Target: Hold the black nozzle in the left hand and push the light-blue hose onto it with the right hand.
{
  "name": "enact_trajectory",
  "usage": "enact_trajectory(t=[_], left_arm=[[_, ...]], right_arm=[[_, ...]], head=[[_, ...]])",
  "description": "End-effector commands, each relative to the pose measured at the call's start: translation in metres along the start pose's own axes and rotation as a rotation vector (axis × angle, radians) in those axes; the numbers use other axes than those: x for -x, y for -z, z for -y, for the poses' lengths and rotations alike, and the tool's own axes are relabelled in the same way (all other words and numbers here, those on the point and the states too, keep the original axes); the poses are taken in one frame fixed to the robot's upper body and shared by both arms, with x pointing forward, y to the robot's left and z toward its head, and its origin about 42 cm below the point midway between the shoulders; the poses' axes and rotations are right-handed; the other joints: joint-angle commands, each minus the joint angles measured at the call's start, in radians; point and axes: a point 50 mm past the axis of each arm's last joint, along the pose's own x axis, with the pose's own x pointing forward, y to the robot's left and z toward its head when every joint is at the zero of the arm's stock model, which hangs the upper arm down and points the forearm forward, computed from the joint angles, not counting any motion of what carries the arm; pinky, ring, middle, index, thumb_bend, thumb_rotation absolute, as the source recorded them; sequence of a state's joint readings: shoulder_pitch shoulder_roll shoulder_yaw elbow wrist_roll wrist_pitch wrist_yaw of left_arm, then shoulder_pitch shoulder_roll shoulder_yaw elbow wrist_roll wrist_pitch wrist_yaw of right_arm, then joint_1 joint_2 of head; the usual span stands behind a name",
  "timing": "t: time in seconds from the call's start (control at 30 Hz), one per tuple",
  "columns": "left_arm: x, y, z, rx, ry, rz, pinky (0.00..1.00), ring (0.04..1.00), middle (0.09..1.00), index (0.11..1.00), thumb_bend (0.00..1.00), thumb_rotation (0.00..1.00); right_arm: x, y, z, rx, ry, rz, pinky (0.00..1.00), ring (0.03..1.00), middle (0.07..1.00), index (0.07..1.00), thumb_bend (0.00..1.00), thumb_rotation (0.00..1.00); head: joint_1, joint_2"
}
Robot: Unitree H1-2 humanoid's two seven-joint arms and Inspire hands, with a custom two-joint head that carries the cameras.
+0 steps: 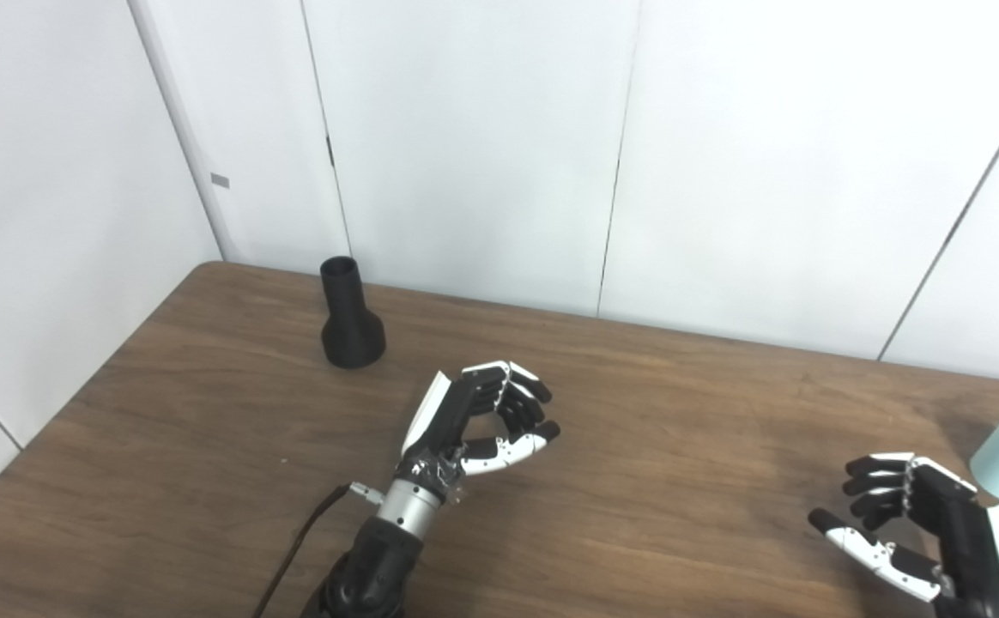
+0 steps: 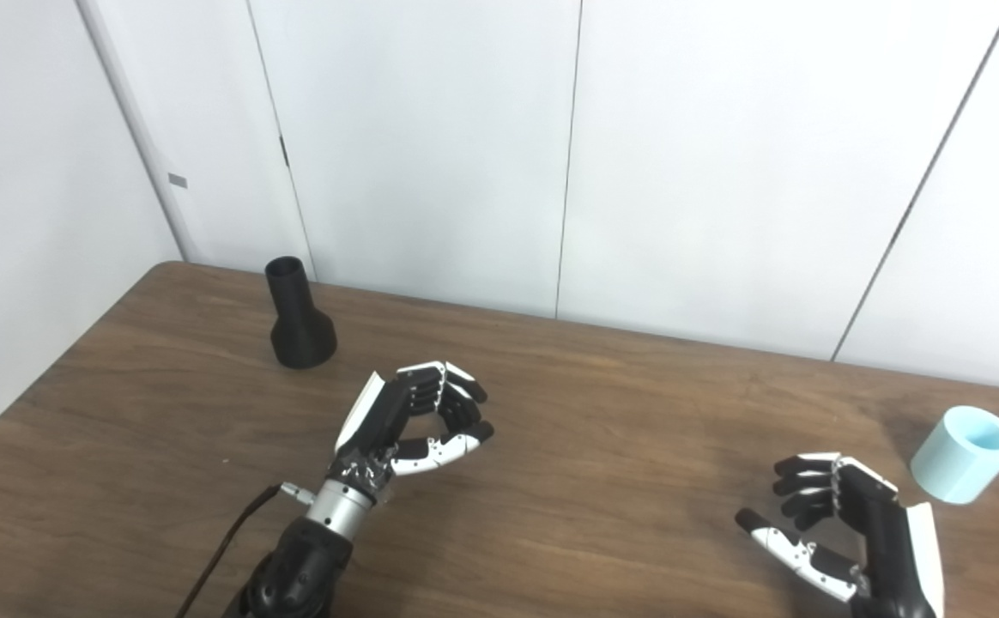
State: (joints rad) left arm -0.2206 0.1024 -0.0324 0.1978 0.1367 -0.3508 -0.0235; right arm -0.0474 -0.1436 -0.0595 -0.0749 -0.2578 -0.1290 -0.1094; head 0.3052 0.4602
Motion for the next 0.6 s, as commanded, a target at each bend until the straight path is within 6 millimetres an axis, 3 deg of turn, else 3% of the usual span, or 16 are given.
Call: enact_trajectory(t=[0.0,0.13,0.23,0.27,0.3,0.47,0.53,0.57], left_arm=[[0.013,0.005,0.001,0.016,-0.086,-0.008,0.37,0.421,0.461,0.504,0.52,0.00],[0.016,0.004,-0.007,-0.023,-0.267,-0.029,0.38,0.432,0.459,0.507,0.52,0.00],[0.017,-0.001,-0.018,-0.068,-0.338,-0.034,0.45,0.525,0.489,0.501,0.52,0.00],[0.016,-0.004,-0.024,-0.085,-0.351,-0.034,0.54,0.621,0.642,0.654,0.63,0.06],[0.016,-0.007,-0.028,-0.096,-0.358,-0.035,0.59,0.673,0.709,0.720,0.67,0.10],[0.008,-0.018,-0.064,-0.172,-0.335,-0.041,0.74,0.861,0.916,0.926,0.80,0.22],[0.005,-0.018,-0.074,-0.212,-0.312,-0.063,0.79,0.917,0.960,0.975,0.83,0.24],[0.004,-0.017,-0.078,-0.236,-0.302,-0.087,0.87,0.966,0.984,0.990,0.86,0.28]], right_arm=[[-0.008,-0.015,0.003,-0.011,0.018,0.062,0.32,0.406,0.472,0.507,0.52,0.00],[-0.008,-0.020,0.001,-0.006,0.018,0.062,0.34,0.417,0.473,0.504,0.52,0.00],[-0.009,-0.022,0.001,-0.016,0.023,0.060,0.34,0.420,0.476,0.500,0.52,0.00],[-0.009,-0.023,0.002,-0.017,0.026,0.057,0.35,0.422,0.477,0.499,0.52,0.00],[-0.009,-0.023,0.003,-0.017,0.028,0.055,0.35,0.423,0.477,0.498,0.52,0.00],[-0.009,-0.026,0.004,-0.023,0.028,0.057,0.34,0.420,0.476,0.499,0.52,0.00],[-0.010,-0.026,0.004,-0.031,0.025,0.059,0.34,0.419,0.477,0.500,0.52,0.00],[-0.010,-0.026,0.004,-0.026,0.024,0.059,0.34,0.419,0.479,0.500,0.52,0.00]], head=[[0.001,0.000],[0.003,-0.003],[0.003,-0.002],[0.004,0.000],[0.006,0.001],[0.012,-0.002],[0.012,-0.005],[0.012,-0.005]])
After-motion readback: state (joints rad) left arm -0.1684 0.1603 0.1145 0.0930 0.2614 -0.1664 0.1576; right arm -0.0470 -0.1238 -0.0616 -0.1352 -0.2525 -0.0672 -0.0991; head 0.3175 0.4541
